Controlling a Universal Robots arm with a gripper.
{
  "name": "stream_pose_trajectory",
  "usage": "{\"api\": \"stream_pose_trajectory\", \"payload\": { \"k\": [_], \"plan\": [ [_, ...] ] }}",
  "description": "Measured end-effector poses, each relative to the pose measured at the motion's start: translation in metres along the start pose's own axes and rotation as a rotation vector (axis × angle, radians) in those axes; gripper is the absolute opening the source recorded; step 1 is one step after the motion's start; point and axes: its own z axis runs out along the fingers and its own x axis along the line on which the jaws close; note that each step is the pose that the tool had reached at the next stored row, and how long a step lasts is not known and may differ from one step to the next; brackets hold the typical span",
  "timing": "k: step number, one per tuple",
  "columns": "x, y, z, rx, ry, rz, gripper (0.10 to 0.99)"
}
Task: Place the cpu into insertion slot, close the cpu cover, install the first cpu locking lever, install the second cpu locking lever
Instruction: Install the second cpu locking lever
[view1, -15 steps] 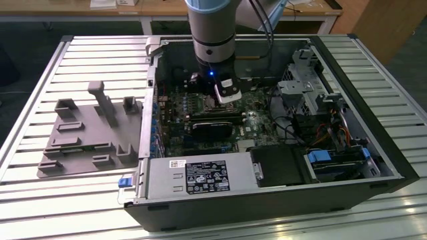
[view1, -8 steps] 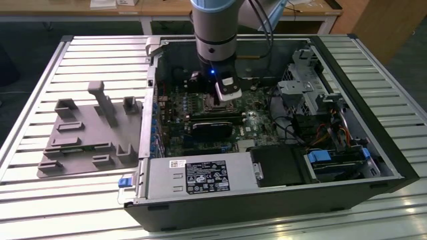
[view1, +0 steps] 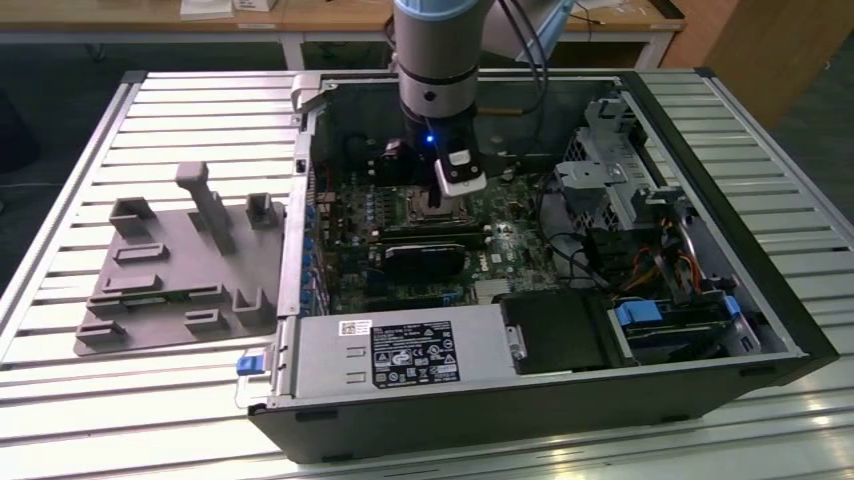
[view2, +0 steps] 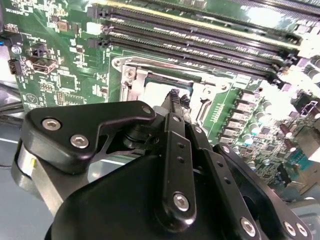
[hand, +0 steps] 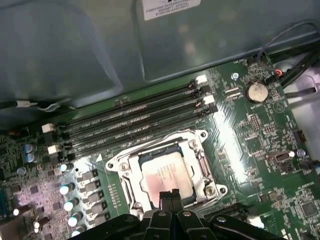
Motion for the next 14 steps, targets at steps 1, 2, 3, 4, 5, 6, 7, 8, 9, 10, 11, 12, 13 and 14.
{"api": "stream_pose_trajectory", "payload": {
  "k": [1, 2, 3, 4, 5, 6, 7, 8, 9, 10, 11, 12, 13, 14],
  "plan": [
    [-0.0006, 0.0016, 0.0003, 0.001, 0.0006, 0.000, 0.102],
    [-0.0012, 0.0029, 0.0005, 0.003, 0.0011, 0.000, 0.102],
    [-0.0018, 0.0044, 0.0008, 0.004, 0.0016, 0.000, 0.102],
    [-0.0022, 0.0057, 0.0010, 0.005, 0.0021, 0.000, 0.102],
    [-0.0027, 0.0068, 0.0012, 0.006, 0.0026, 0.000, 0.102],
    [-0.0029, 0.0077, 0.0013, 0.008, 0.0029, 0.000, 0.102],
    [-0.0029, 0.0085, 0.0015, 0.009, 0.0029, 0.000, 0.102],
    [-0.0029, 0.0089, 0.0015, 0.010, 0.0029, 0.000, 0.102],
    [-0.0029, 0.0092, 0.0015, 0.011, 0.0028, 0.000, 0.102],
    [-0.0028, 0.0093, 0.0015, 0.011, 0.0027, 0.000, 0.102],
    [-0.0028, 0.0093, 0.0016, 0.011, 0.0027, -0.001, 0.102],
    [-0.0028, 0.0093, 0.0016, 0.011, 0.0028, -0.001, 0.102],
    [-0.0028, 0.0093, 0.0016, 0.011, 0.0028, -0.001, 0.102],
    [-0.0028, 0.0094, 0.0016, 0.011, 0.0028, -0.001, 0.102]
  ]
}}
